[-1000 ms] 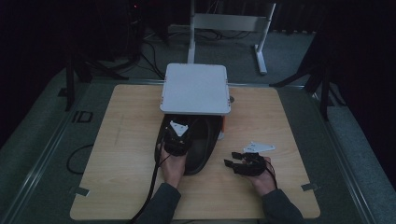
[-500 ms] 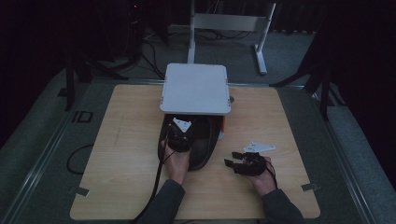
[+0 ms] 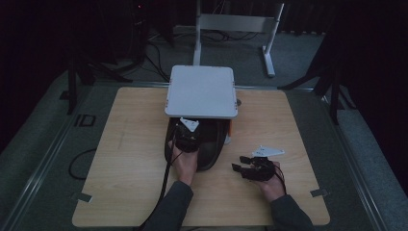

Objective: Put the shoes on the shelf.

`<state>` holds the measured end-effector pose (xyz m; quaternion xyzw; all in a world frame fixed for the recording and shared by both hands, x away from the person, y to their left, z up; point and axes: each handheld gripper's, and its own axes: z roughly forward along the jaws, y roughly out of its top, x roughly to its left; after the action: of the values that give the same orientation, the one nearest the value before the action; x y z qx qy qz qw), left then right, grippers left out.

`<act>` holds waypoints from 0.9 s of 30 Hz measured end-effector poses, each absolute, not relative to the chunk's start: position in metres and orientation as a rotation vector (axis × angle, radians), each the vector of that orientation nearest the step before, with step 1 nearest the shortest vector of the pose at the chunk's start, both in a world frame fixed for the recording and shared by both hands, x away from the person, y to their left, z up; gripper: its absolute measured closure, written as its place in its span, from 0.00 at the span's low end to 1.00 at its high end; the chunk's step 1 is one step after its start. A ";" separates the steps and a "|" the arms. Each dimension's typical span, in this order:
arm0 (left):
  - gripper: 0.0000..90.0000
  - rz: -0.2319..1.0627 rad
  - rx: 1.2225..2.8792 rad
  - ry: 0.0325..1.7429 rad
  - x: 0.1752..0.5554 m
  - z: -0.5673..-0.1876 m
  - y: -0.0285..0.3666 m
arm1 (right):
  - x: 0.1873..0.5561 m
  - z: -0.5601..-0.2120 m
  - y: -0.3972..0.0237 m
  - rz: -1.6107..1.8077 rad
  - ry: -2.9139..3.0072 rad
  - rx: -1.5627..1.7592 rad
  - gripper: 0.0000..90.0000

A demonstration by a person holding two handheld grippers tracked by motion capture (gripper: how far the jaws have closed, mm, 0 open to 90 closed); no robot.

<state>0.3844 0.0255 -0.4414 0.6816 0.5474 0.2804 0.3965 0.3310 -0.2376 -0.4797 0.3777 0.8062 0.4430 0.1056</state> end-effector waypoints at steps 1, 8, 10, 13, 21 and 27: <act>0.82 0.710 1.727 1.387 0.384 -0.441 0.025 | 0.331 -0.480 -0.238 1.305 2.375 1.113 0.53; 0.82 0.731 1.715 1.399 0.393 -0.440 0.020 | 0.331 -0.480 -0.237 1.304 2.377 1.118 0.53; 0.82 0.731 1.713 1.405 0.395 -0.439 0.019 | 0.331 -0.480 -0.237 1.305 2.378 1.119 0.53; 0.82 0.737 1.708 1.408 0.399 -0.438 0.017 | 0.331 -0.480 -0.238 1.305 2.377 1.119 0.53; 0.82 0.746 1.693 1.412 0.406 -0.435 0.017 | 0.331 -0.480 -0.238 1.303 2.379 1.120 0.53; 0.82 0.759 1.680 1.413 0.414 -0.432 0.015 | 0.331 -0.480 -0.238 1.302 2.379 1.121 0.53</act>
<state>0.4136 0.0155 -0.4317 0.6636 0.5580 0.2997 0.3980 0.3309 -0.2379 -0.4803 0.3798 0.8064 0.4413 0.1034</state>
